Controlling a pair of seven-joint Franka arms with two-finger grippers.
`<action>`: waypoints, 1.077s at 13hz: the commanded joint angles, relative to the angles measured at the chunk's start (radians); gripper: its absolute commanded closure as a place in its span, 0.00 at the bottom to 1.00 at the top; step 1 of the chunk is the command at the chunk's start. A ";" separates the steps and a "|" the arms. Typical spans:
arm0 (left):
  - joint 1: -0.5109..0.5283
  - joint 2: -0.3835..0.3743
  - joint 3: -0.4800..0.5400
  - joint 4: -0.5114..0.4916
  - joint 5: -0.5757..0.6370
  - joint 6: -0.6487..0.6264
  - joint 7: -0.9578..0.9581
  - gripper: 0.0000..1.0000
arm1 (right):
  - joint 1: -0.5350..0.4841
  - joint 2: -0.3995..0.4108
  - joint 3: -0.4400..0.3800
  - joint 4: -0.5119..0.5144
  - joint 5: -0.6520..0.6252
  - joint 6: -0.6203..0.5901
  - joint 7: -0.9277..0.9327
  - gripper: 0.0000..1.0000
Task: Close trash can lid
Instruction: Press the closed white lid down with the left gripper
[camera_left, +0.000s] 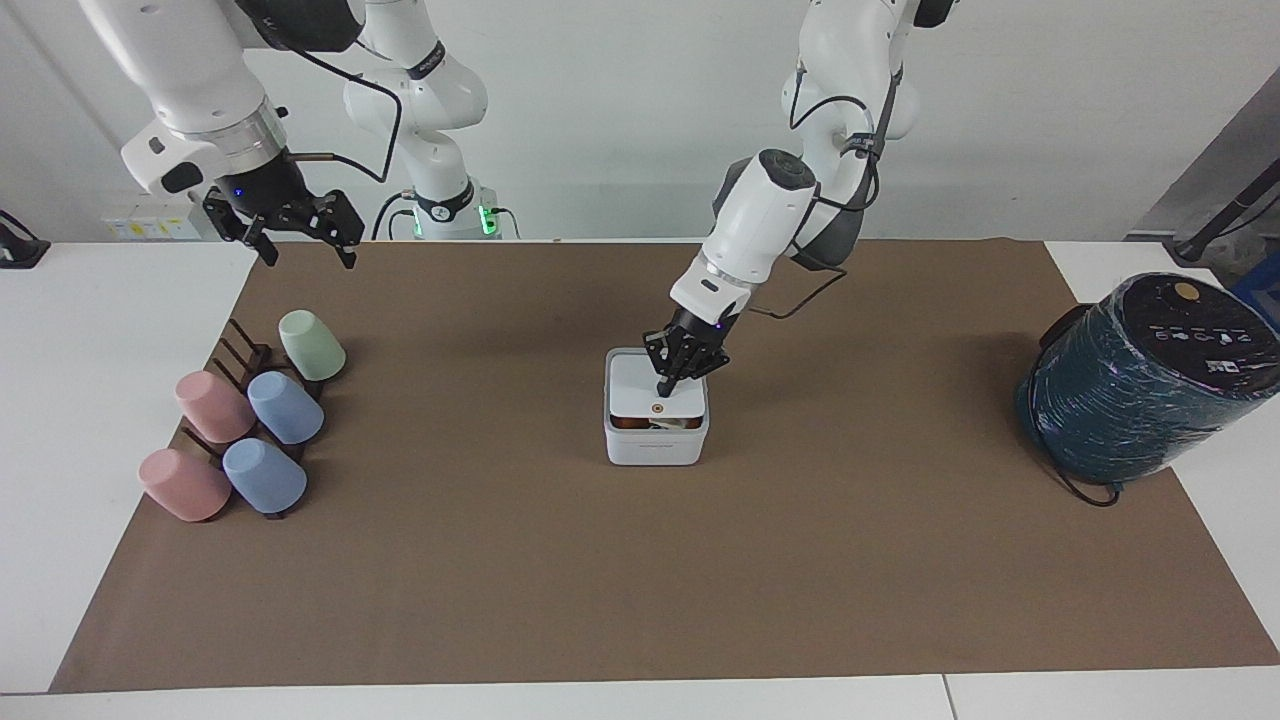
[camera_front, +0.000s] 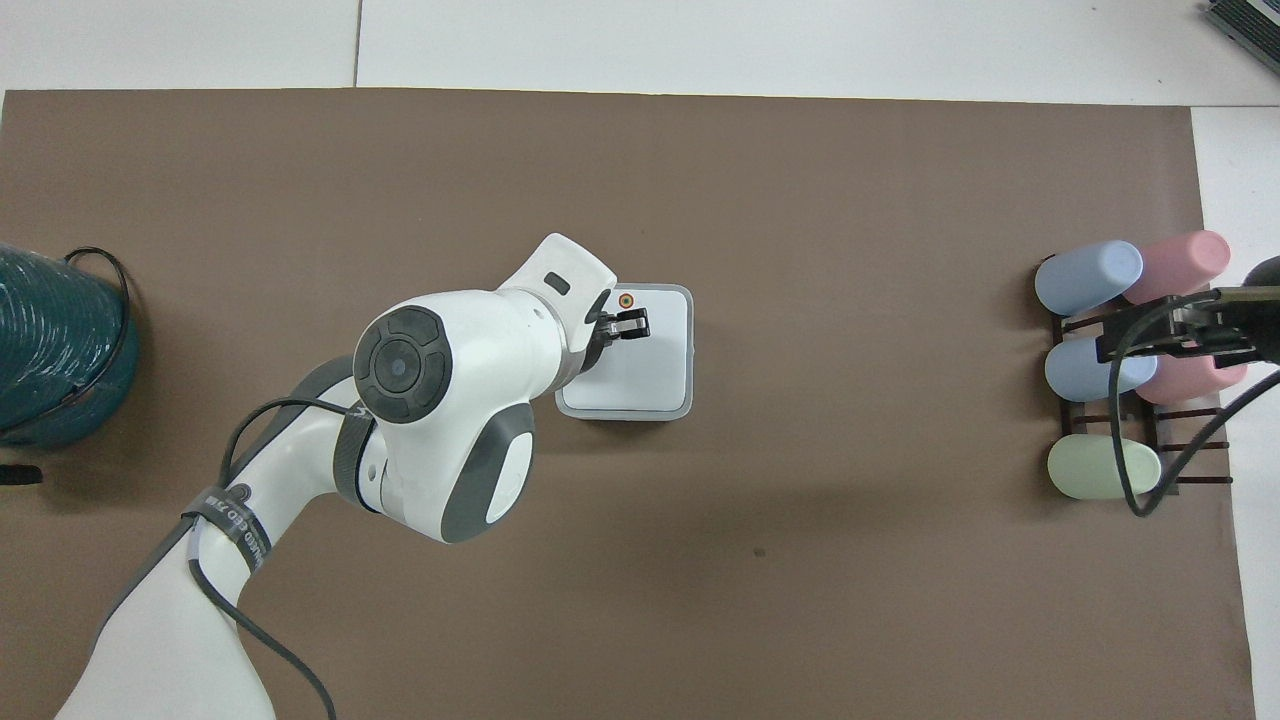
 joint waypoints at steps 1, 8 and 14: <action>-0.023 0.042 0.013 0.020 -0.015 0.031 -0.010 1.00 | -0.007 -0.024 0.001 -0.026 0.018 -0.001 -0.026 0.00; -0.037 0.080 0.015 0.017 -0.014 0.039 -0.003 1.00 | -0.007 -0.024 0.001 -0.026 0.018 -0.001 -0.026 0.00; -0.025 0.086 0.016 0.073 -0.003 -0.016 0.001 1.00 | -0.007 -0.024 0.001 -0.026 0.018 -0.001 -0.026 0.00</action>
